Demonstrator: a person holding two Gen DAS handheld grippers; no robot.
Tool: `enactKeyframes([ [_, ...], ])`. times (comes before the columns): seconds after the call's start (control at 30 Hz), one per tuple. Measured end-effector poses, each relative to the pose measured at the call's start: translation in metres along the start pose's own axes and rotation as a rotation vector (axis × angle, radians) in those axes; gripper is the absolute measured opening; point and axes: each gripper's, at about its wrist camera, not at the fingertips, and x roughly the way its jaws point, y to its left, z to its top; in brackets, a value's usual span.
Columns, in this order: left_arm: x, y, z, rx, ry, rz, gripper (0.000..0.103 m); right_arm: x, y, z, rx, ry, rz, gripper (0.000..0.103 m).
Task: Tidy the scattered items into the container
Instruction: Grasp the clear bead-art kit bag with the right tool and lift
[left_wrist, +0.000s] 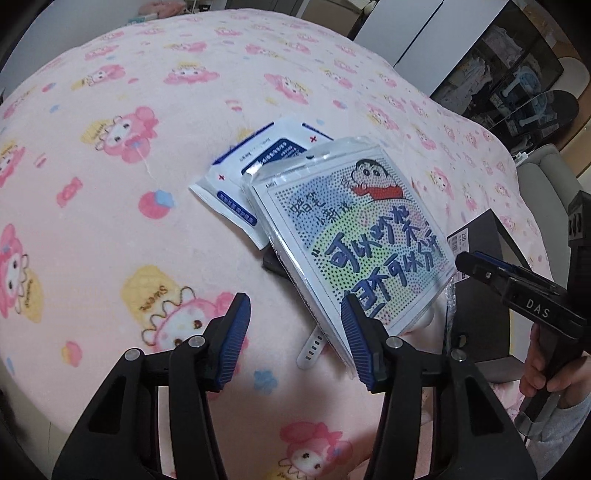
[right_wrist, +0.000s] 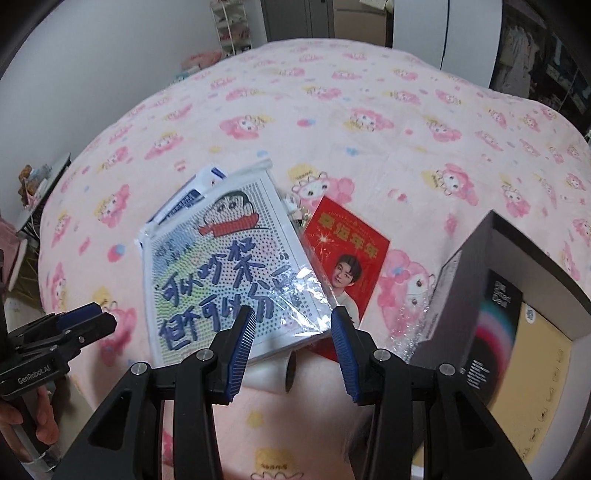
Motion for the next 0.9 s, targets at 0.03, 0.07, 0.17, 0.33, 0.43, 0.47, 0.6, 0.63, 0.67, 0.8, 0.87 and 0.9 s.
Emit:
enactKeyframes([
  [0.03,0.003,0.0,0.0,0.001,0.006,-0.005,0.052,0.004,0.0,0.001,-0.002,0.004,-0.003,0.039],
  [0.07,0.006,0.0,0.0,0.003,0.013,-0.009,0.052,0.007,0.0,0.002,-0.003,0.008,-0.006,0.039],
  [0.17,0.016,0.0,0.001,0.007,0.032,-0.023,0.052,0.015,-0.001,0.006,0.0,0.014,-0.022,0.039],
  [0.33,0.025,-0.001,0.001,0.008,0.049,-0.038,0.052,0.023,-0.001,0.011,0.002,0.019,-0.028,0.039],
  [0.43,0.028,-0.001,0.001,0.005,0.055,-0.04,0.052,0.028,0.0,0.012,0.004,0.025,-0.033,0.039],
  [0.47,0.029,-0.001,0.001,0.004,0.057,-0.041,0.052,0.03,-0.001,0.013,0.008,0.028,-0.038,0.039],
  [0.6,0.033,-0.001,0.002,0.001,0.065,-0.044,0.052,0.039,-0.003,0.015,0.022,0.049,-0.051,0.039],
  [0.63,0.034,-0.001,0.002,0.0,0.066,-0.045,0.052,0.041,-0.004,0.015,0.027,0.052,-0.052,0.039],
  [0.67,0.035,-0.001,0.002,-0.001,0.068,-0.046,0.052,0.041,-0.005,0.015,0.031,0.052,-0.052,0.039],
  [0.8,0.034,0.0,0.001,-0.002,0.07,-0.051,0.052,0.033,-0.007,0.017,0.042,0.012,-0.081,0.039],
  [0.87,0.033,0.001,0.0,-0.002,0.069,-0.056,0.052,0.031,-0.008,0.019,0.042,-0.003,-0.088,0.039],
  [0.9,0.034,0.001,0.0,-0.003,0.071,-0.059,0.052,0.03,-0.008,0.02,0.043,-0.01,-0.091,0.039],
])
